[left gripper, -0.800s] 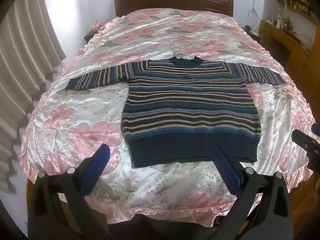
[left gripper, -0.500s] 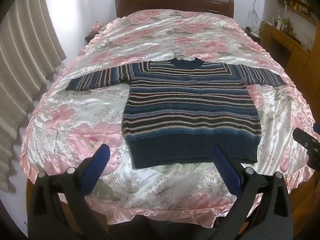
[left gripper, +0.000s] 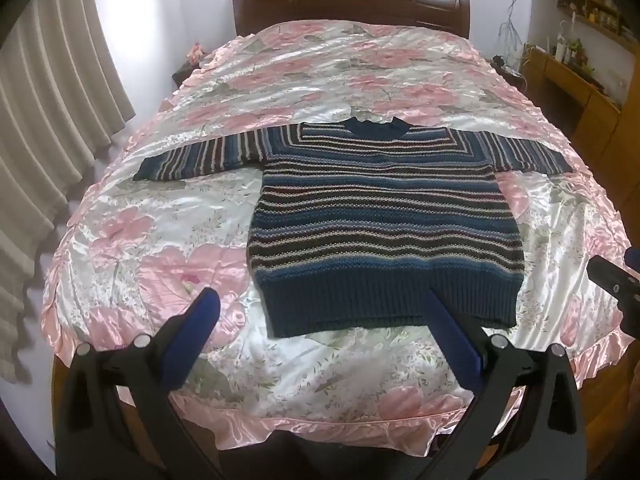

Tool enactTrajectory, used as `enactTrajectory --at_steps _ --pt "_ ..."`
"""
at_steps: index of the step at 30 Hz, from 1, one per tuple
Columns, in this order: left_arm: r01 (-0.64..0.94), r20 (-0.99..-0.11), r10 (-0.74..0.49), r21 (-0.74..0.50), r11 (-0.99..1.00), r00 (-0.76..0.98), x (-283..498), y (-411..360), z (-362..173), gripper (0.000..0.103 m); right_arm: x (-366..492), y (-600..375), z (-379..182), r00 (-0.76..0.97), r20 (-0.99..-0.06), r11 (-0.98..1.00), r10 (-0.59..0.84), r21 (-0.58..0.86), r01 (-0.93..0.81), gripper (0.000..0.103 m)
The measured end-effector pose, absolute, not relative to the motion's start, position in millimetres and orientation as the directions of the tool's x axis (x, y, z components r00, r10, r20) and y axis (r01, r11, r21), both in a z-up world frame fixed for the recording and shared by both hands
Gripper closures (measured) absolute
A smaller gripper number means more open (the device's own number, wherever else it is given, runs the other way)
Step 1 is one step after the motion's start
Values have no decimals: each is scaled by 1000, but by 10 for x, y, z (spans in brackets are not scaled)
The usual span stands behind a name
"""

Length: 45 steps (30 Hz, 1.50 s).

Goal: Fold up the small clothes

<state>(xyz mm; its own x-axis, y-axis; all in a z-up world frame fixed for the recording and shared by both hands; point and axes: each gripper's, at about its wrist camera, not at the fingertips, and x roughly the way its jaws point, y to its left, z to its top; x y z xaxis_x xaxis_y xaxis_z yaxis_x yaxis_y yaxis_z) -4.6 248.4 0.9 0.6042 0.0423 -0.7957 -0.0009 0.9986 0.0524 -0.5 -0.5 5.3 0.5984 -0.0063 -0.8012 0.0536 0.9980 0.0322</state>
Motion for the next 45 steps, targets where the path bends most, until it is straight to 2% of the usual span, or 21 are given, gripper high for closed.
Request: enactTrajectory --at_steps 45 --pt "5 -803 49 64 998 594 -5 2495 -99 3 22 20 -12 595 -804 998 -6 28 49 4"
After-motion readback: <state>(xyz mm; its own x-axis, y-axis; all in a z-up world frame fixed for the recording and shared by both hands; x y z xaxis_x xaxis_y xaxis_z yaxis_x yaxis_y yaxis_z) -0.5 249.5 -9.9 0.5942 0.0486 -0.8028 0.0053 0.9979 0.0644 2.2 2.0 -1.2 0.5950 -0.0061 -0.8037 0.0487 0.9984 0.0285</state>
